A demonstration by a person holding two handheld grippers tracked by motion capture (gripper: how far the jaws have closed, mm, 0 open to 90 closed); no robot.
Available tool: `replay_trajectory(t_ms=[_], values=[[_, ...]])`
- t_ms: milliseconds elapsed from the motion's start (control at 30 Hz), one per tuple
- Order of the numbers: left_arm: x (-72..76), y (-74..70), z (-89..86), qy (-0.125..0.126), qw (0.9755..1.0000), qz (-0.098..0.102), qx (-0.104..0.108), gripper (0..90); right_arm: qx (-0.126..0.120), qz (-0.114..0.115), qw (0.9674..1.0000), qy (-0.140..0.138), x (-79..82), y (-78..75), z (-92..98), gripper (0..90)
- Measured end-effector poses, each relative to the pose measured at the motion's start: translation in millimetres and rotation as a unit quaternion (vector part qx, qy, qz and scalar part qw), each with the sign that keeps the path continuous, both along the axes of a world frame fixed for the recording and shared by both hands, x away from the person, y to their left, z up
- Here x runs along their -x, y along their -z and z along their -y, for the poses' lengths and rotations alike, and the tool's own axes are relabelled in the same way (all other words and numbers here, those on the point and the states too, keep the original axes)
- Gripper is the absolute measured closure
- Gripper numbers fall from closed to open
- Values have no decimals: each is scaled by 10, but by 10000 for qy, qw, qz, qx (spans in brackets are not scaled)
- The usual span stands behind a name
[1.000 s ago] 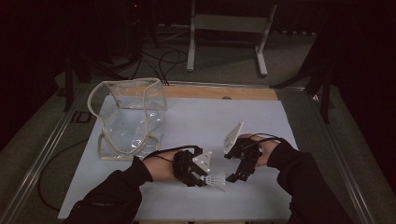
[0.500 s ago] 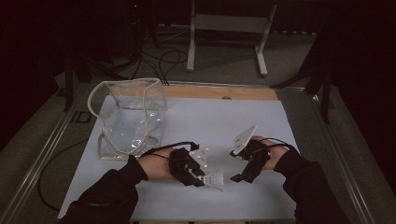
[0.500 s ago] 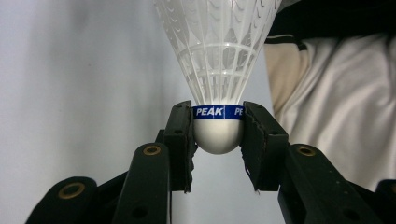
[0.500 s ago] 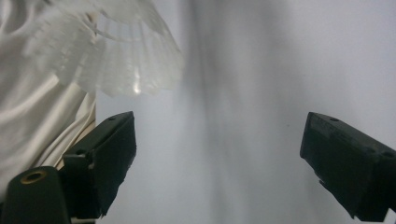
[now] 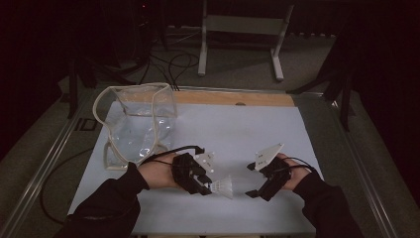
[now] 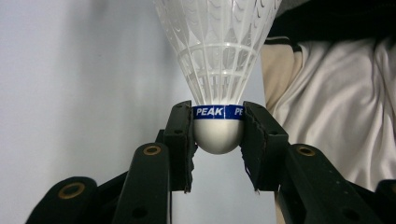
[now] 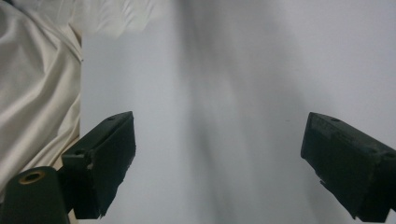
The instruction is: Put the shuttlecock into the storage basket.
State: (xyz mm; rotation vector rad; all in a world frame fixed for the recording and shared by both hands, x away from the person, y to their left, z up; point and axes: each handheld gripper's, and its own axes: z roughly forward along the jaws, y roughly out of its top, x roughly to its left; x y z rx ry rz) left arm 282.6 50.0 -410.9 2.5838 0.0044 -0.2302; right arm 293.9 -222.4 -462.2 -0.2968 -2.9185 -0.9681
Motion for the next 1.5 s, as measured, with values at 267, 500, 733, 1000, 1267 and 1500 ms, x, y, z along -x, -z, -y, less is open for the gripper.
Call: replay_trajectory(t_ms=[267,500,733,1000,1267,1500], values=[[2,-144,-91,-92,9999,-33,101,668,-370,177,9986,339,72,105,88,104],[-4,-266,-170,-165,9997,-29,160,667,-494,174,9976,451,158,184,126,107],[-9,-374,-242,-219,9996,11,178,667,-662,168,9959,586,210,250,187,107],[-21,-499,-336,-228,9996,110,141,667,-828,178,9937,737,249,294,274,107],[-37,-634,-462,-334,9992,183,130,667,-916,174,9917,890,295,376,335,108],[-62,-783,-612,-405,9986,270,190,667,-977,151,9901,993,343,429,386,121]])
